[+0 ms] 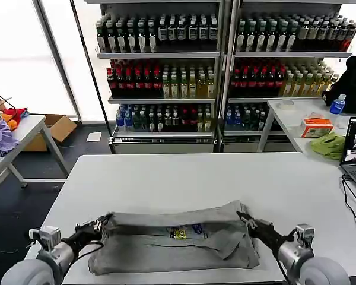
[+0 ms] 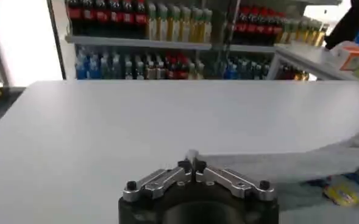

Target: Fold and organize the clothes.

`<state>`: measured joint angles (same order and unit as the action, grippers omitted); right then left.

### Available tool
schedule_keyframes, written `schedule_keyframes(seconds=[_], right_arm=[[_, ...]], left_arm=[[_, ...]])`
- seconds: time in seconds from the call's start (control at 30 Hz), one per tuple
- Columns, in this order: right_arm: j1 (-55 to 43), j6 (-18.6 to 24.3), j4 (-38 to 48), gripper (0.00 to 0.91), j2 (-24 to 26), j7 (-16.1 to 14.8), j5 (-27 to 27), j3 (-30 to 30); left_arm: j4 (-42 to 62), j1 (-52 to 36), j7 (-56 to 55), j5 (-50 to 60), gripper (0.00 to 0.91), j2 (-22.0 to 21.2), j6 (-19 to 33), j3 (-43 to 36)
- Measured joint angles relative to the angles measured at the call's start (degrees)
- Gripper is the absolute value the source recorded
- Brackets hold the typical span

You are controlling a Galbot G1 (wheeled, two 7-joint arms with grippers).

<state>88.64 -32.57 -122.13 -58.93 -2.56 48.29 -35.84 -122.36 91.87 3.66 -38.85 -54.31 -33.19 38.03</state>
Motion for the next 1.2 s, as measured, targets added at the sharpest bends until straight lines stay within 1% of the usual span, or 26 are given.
schedule_keyframes(seconds=[0.23, 0.33, 0.4, 0.53, 0.67, 0.8, 0.9, 1.0, 1.2], right_arm=[[3.38, 1.39, -2.40, 0.907, 0.13, -0.56, -1.27, -2.77], [4.63, 3.31, -3.34, 0.907, -0.02, -1.34, -2.47, -4.37], [5.18, 5.73, -3.44, 0.907, -0.15, -2.32, -4.05, -5.19], [5.66, 12.66, -2.98, 0.907, -0.23, -4.81, -7.68, -6.36], [5.54, 20.90, -0.86, 0.907, -0.65, -7.48, -10.19, -6.45], [5.64, 27.61, 1.31, 0.907, -1.11, -9.60, -12.02, -6.22], [5.83, 31.22, 2.64, 0.907, -1.41, -10.83, -13.04, -6.22], [5.84, 33.91, 3.73, 0.907, -1.55, -11.54, -13.89, -6.14], [6.15, 37.39, 4.97, 0.907, -1.80, -12.35, -14.97, -5.84]], left_arm=[[-2.84, 4.36, -0.47, 2.92, 0.907, -1.35, 0.00, 2.46], [-3.93, 5.98, -0.99, 3.30, 0.907, -1.70, 0.02, 4.45], [-4.70, 6.73, -1.79, 3.00, 0.907, -2.18, 0.09, 5.75], [-5.90, 7.46, -4.55, 1.87, 0.907, -3.27, 0.83, 6.78], [-6.08, 8.67, -7.60, 2.21, 0.907, -5.08, 3.42, 6.15], [-5.96, 9.60, -9.58, 3.97, 0.907, -7.01, 6.81, 4.05], [-5.09, 10.15, -10.62, 5.91, 0.907, -8.46, 9.57, 2.05], [-4.08, 10.50, -11.66, 7.98, 0.907, -9.97, 12.05, -0.05], [-2.82, 9.91, -13.36, 10.62, 0.907, -12.55, 14.94, -4.14]])
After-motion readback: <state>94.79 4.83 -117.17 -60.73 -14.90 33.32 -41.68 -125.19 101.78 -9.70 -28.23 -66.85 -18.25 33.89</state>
